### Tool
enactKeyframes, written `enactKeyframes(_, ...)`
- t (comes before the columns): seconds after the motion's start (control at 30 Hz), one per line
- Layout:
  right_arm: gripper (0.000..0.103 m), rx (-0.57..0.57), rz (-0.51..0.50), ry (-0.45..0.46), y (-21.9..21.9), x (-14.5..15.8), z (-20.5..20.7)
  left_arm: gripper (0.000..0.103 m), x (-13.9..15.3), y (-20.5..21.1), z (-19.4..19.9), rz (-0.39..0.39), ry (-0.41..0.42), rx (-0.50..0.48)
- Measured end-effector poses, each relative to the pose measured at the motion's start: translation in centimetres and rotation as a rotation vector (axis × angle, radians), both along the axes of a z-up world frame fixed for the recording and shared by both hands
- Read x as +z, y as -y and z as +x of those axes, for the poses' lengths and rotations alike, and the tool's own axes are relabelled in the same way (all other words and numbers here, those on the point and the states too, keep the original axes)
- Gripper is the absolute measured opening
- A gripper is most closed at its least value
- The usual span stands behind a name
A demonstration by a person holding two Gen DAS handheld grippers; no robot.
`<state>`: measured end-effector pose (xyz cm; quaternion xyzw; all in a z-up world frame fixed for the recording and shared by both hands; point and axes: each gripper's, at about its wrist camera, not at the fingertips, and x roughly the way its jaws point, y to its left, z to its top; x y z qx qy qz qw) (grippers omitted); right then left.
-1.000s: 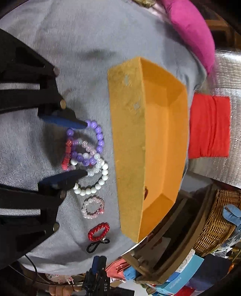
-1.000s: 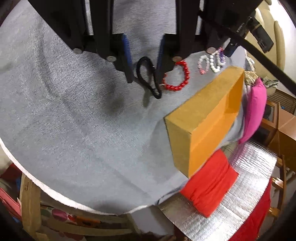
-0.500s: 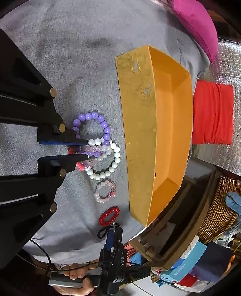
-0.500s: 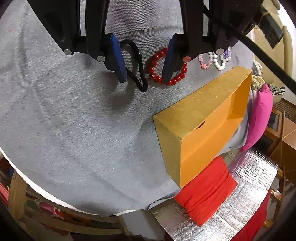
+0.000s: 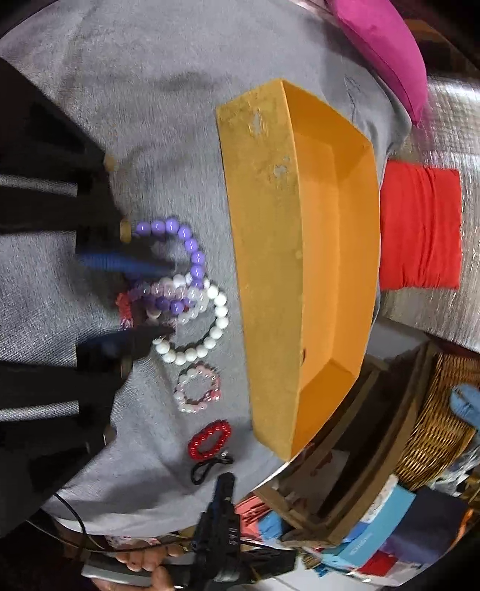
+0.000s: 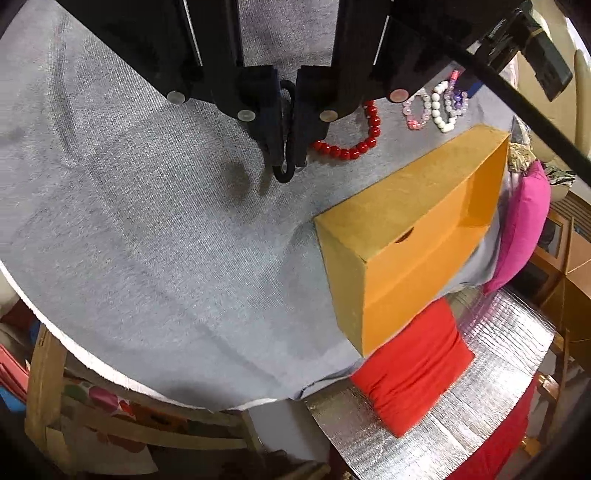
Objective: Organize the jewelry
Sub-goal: 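Grasp the black cord loop with the right tool while the left grasps the pink-white bead bracelet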
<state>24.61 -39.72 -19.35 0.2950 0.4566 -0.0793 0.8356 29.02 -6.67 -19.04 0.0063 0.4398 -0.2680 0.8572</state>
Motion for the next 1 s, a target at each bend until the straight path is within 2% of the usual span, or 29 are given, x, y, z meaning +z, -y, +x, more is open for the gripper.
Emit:
enactKeyframes(0.13,0.006,-0.008,0.04,0.007,0.5,0.2,-0.1,0.008,0.1,0.1,-0.4,0.011,0.018,-0.002)
enactKeyframes(0.3,0.008,-0.024,0.084,-0.01,0.8,0.0,0.1,0.008,0.8,-1.6,-0.3,0.019,0.025,0.041)
enactKeyframes(0.47,0.021,-0.025,0.081,-0.037,0.7,-0.6,0.8,0.008,1.0,-3.5,-0.4,0.03,0.031,0.073)
enactKeyframes(0.6,0.038,-0.035,0.062,-0.058,0.5,-1.1,1.5,0.008,1.3,-5.0,-0.6,0.038,0.037,0.092)
enactKeyframes(0.73,0.041,-0.039,0.013,-0.061,-0.1,-1.5,2.3,0.008,1.5,-6.0,-1.1,0.04,0.044,0.099)
enactKeyframes(0.77,0.039,-0.038,-0.002,-0.065,-0.3,-1.6,2.5,0.008,1.6,-6.3,-1.2,0.039,0.048,0.101)
enactKeyframes(0.83,0.011,-0.04,-0.03,-0.083,-0.6,-1.8,2.7,0.008,1.8,-7.0,-1.4,0.032,0.052,0.101)
enactKeyframes(1.0,0.006,-0.06,-0.056,-0.074,-0.6,-1.5,2.4,0.008,1.9,-8.0,-1.7,0.035,0.055,0.096)
